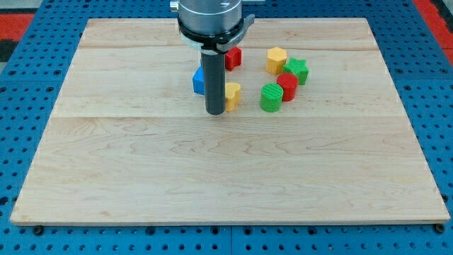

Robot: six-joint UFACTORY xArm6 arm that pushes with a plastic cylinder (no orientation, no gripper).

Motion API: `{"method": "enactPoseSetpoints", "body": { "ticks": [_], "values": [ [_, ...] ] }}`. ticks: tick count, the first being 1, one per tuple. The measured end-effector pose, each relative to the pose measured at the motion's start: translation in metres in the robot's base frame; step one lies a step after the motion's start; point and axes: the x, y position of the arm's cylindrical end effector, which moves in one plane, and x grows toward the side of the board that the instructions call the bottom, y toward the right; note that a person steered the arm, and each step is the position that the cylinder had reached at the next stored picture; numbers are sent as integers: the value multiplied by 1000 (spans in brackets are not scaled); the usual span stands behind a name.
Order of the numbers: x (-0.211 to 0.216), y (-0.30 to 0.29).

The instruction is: Slide yellow heart to the right side of the blue cube

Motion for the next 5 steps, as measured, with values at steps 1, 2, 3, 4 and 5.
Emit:
{"method": "enactPoseSetpoints", "body": {
  "ticks": [1, 2, 3, 4, 5],
  "values": [
    [-1, 0],
    [-3, 1],
    [-6, 3],
    [-8, 3],
    [-8, 3]
  ]
}}
